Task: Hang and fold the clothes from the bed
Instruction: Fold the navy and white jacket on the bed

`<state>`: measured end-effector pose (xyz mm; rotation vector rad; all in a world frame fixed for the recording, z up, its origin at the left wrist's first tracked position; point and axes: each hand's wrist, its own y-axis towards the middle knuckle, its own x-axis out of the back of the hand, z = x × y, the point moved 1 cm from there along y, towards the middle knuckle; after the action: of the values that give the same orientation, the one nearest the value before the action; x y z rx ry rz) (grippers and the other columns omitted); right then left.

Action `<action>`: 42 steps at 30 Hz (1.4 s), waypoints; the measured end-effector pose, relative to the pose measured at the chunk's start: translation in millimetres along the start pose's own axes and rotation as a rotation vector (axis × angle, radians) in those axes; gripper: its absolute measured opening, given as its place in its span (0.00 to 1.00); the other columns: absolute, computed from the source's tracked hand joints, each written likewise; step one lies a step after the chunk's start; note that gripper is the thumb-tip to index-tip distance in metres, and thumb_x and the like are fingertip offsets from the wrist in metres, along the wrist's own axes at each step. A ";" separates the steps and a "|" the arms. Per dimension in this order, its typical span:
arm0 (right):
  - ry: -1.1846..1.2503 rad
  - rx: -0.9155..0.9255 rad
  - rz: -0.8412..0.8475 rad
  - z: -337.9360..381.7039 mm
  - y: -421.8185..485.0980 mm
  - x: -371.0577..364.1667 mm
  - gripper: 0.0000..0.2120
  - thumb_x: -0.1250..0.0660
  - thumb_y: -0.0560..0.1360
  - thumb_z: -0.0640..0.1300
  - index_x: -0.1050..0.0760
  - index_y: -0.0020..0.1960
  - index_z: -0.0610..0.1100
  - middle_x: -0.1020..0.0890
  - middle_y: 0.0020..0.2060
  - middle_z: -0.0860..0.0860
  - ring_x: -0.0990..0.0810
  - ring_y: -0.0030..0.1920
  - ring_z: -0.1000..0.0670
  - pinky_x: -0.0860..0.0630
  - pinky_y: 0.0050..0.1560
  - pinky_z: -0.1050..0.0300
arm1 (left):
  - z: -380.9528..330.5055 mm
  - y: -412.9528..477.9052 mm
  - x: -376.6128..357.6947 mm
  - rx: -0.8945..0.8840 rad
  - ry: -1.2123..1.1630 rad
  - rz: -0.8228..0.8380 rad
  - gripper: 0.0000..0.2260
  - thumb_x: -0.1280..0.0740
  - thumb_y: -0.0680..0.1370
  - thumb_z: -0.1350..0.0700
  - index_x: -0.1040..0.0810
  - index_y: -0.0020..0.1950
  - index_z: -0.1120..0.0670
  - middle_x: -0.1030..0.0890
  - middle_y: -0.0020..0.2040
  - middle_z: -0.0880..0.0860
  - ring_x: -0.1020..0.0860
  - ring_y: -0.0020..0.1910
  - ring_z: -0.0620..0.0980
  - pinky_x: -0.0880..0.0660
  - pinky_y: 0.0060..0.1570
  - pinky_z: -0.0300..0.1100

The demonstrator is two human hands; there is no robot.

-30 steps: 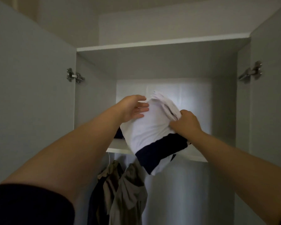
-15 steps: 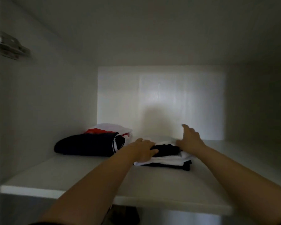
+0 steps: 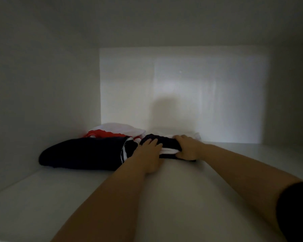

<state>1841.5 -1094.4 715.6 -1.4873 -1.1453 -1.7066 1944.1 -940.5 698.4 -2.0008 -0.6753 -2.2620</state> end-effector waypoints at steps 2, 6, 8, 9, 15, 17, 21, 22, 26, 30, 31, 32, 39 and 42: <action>0.024 0.089 -0.186 1.4 3.4 -17.6 0.32 0.34 0.74 0.49 0.40 0.73 0.40 0.30 0.65 0.42 0.28 0.63 0.41 0.30 0.61 0.48 | 1.2 -1.3 -3.4 0.008 -0.088 0.069 0.31 0.42 0.81 0.46 0.52 0.79 0.54 0.54 0.79 0.54 0.54 0.77 0.54 0.51 0.75 0.49; -0.153 -0.001 -0.293 -5.5 2.6 -30.3 0.32 0.40 0.77 0.55 0.46 0.76 0.46 0.37 0.72 0.44 0.37 0.71 0.45 0.40 0.68 0.44 | -0.6 -1.4 -5.7 -0.003 -0.166 0.109 0.30 0.43 0.82 0.48 0.51 0.78 0.57 0.52 0.79 0.55 0.53 0.77 0.54 0.48 0.74 0.50; -0.200 -0.119 -0.262 -9.8 -1.2 -30.2 0.34 0.44 0.78 0.59 0.52 0.78 0.48 0.45 0.76 0.43 0.43 0.74 0.45 0.46 0.71 0.42 | -2.8 -3.1 -8.1 -0.004 -0.175 0.129 0.29 0.44 0.82 0.48 0.51 0.78 0.57 0.53 0.79 0.55 0.53 0.77 0.55 0.47 0.74 0.51; -0.225 -0.142 -0.250 -10.0 -3.0 -29.6 0.35 0.45 0.79 0.60 0.55 0.78 0.47 0.48 0.77 0.43 0.46 0.75 0.44 0.48 0.72 0.42 | -3.5 -2.8 -8.7 -0.004 -0.176 0.128 0.29 0.44 0.82 0.49 0.51 0.78 0.56 0.53 0.79 0.54 0.54 0.77 0.55 0.47 0.74 0.51; -0.392 -0.072 -0.188 7.8 -37.6 -6.9 0.35 0.50 0.80 0.60 0.62 0.78 0.46 0.59 0.77 0.43 0.56 0.77 0.44 0.58 0.74 0.43 | -11.9 -9.6 14.0 0.013 -0.099 -0.172 0.26 0.42 0.81 0.53 0.45 0.77 0.56 0.44 0.77 0.55 0.45 0.76 0.53 0.46 0.73 0.46; -0.395 -0.108 -0.185 16.0 -64.8 8.0 0.35 0.50 0.80 0.60 0.60 0.78 0.45 0.60 0.77 0.43 0.57 0.77 0.44 0.58 0.74 0.42 | -17.7 -22.9 25.7 0.030 -0.107 -0.279 0.26 0.42 0.81 0.52 0.46 0.78 0.55 0.47 0.78 0.55 0.47 0.76 0.52 0.48 0.74 0.48; -0.425 -0.051 -0.343 27.8 -135.0 43.3 0.34 0.46 0.79 0.60 0.52 0.78 0.44 0.56 0.77 0.42 0.55 0.77 0.44 0.56 0.74 0.42 | -43.7 -63.6 52.5 -0.035 0.033 -0.443 0.29 0.43 0.81 0.51 0.55 0.79 0.51 0.55 0.79 0.55 0.54 0.77 0.54 0.54 0.75 0.52; -0.447 -0.028 -0.392 30.5 -154.1 52.5 0.34 0.46 0.79 0.59 0.50 0.77 0.44 0.55 0.77 0.42 0.53 0.77 0.44 0.55 0.74 0.42 | -53.7 -76.4 61.4 -0.070 0.068 -0.479 0.30 0.44 0.81 0.51 0.55 0.79 0.51 0.55 0.79 0.55 0.55 0.77 0.54 0.55 0.74 0.52; -0.483 -0.065 -0.475 43.6 -230.9 81.8 0.33 0.45 0.78 0.59 0.46 0.76 0.43 0.50 0.77 0.42 0.50 0.77 0.43 0.53 0.74 0.41 | -104.5 -131.9 95.3 -0.147 0.154 -0.530 0.30 0.46 0.81 0.47 0.56 0.79 0.51 0.56 0.79 0.54 0.56 0.77 0.54 0.57 0.74 0.52; -0.499 -0.155 -0.530 56.0 -317.2 101.5 0.32 0.47 0.78 0.62 0.45 0.76 0.45 0.47 0.77 0.44 0.49 0.77 0.43 0.53 0.74 0.41 | -167.8 -195.9 116.0 -0.169 0.197 -0.573 0.31 0.47 0.81 0.45 0.58 0.78 0.51 0.57 0.79 0.55 0.57 0.77 0.55 0.58 0.74 0.54; -0.498 -0.172 -0.531 58.5 -340.6 104.4 0.32 0.47 0.78 0.62 0.45 0.76 0.46 0.47 0.77 0.44 0.49 0.77 0.43 0.53 0.74 0.41 | -183.2 -213.9 118.1 -0.162 0.201 -0.576 0.31 0.47 0.81 0.44 0.59 0.78 0.51 0.58 0.79 0.54 0.57 0.77 0.55 0.58 0.74 0.54; -0.494 -0.189 -0.525 60.7 -364.8 106.6 0.32 0.48 0.78 0.62 0.46 0.76 0.46 0.48 0.77 0.44 0.49 0.77 0.43 0.53 0.74 0.40 | -198.5 -231.7 119.1 -0.156 0.206 -0.574 0.31 0.48 0.81 0.44 0.59 0.78 0.52 0.59 0.79 0.54 0.58 0.77 0.55 0.59 0.73 0.54; -0.419 -0.269 -0.476 74.6 -535.3 116.1 0.31 0.43 0.77 0.58 0.44 0.75 0.44 0.46 0.76 0.44 0.49 0.76 0.43 0.51 0.74 0.39 | -295.6 -355.8 120.4 -0.165 0.179 -0.523 0.32 0.47 0.81 0.44 0.61 0.78 0.53 0.59 0.79 0.55 0.58 0.77 0.56 0.55 0.74 0.57; -0.366 -0.295 -0.455 86.2 -598.4 118.8 0.31 0.40 0.76 0.55 0.42 0.74 0.42 0.44 0.76 0.42 0.47 0.76 0.43 0.50 0.73 0.39 | -329.5 -407.5 121.8 -0.205 0.170 -0.483 0.33 0.46 0.81 0.45 0.60 0.78 0.53 0.59 0.79 0.56 0.58 0.77 0.56 0.58 0.74 0.57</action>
<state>1340.5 -736.0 699.8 -1.8853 -1.5705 -2.0254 1487.3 -657.2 674.3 -1.8466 -1.0417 -2.8370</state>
